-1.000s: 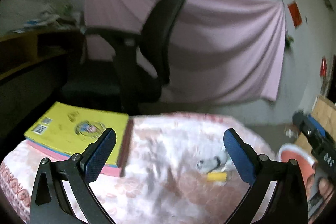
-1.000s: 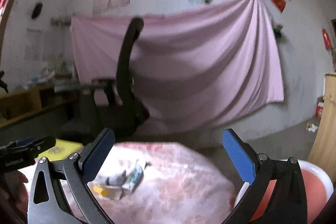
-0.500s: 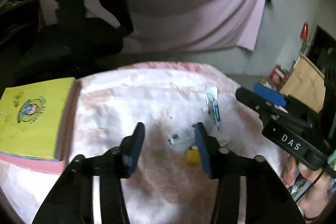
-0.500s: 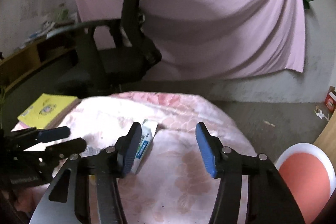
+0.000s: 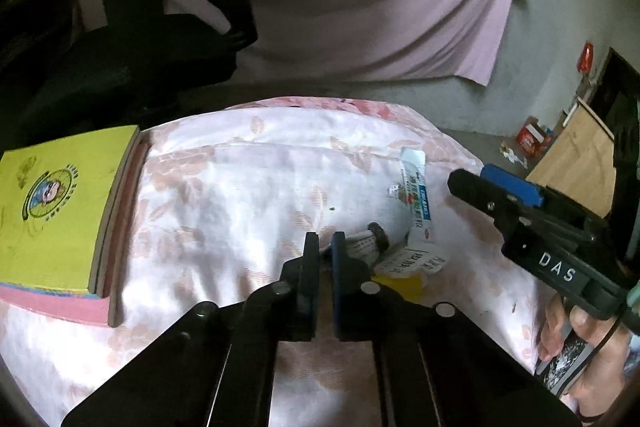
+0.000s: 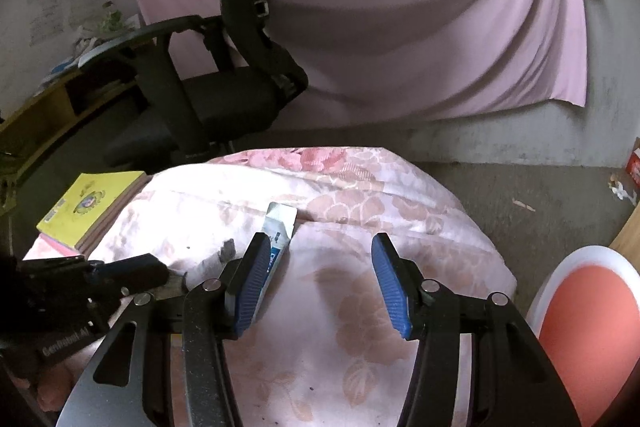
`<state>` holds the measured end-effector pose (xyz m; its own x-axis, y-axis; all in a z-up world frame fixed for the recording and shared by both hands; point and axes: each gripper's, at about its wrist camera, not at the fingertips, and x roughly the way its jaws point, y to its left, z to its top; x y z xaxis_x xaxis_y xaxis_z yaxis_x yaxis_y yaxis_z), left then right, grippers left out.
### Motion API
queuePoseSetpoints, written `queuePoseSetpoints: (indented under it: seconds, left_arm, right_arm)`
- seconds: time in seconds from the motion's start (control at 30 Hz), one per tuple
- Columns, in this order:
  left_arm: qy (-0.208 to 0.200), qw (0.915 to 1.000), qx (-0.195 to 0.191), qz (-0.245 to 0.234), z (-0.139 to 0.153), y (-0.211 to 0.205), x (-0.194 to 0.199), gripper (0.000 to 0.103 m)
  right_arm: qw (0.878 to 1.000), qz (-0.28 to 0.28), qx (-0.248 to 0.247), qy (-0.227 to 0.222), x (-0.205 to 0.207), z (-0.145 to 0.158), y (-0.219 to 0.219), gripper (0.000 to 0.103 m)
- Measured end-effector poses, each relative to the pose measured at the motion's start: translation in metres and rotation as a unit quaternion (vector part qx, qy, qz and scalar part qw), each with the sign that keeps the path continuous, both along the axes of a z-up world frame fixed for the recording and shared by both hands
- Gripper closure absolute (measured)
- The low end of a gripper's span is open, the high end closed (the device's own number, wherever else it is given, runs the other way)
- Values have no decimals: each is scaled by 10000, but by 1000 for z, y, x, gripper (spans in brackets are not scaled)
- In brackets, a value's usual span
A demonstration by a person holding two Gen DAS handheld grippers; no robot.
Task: Collect trash
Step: 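Grasp the white-and-blue toothpaste tube with the right tool while the left tool grasps the white twisted cloth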
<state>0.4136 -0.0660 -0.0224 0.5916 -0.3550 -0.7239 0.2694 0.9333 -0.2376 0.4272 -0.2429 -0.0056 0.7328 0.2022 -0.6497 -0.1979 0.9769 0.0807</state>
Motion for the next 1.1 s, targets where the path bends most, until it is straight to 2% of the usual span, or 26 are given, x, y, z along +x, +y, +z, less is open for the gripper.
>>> queuePoseSetpoints:
  seconds: [0.13,0.27,0.4,0.47,0.53,0.63,0.73,0.9,0.97,1.1]
  left_arm:
    - [-79,9994,-60,341,4,11,-1,101]
    - [-206,9951,-388,887,9,35,-5,101]
    - [-114,9909,-562,1217,6,48,-6,102]
    - [-37,9911,-552,1212,4,48,-3,102]
    - [5,9922,-507,1136,5,46,-1,102]
    - [72,9946,-424,947,5,36,1,102]
    - [163,9959,-390,799,3,31,1,102]
    - [252,9957,-549,709,-1,31,3,101]
    - [270,9956,-611,663,-1,32,5,97]
    - [212,9967,-607,487,1,29,2,82]
  right_arm:
    - [9998,111,-144,82,1,-1,7,52]
    - [9989,306,-348,99,0,-1,20,52]
    - [9977,446,-464,227,3,-6,31,53]
    - [9967,523,-542,303,5,-8,37,57]
    - [9949,612,-677,425,8,-14,44,69]
    - [9935,701,-717,545,10,-19,47,76]
    - [9939,699,-604,596,9,-20,43,77]
    - [9950,691,-436,571,3,-18,36,79]
    - [9956,663,-392,532,1,-17,33,79]
    - [9970,606,-297,392,-2,-13,28,80]
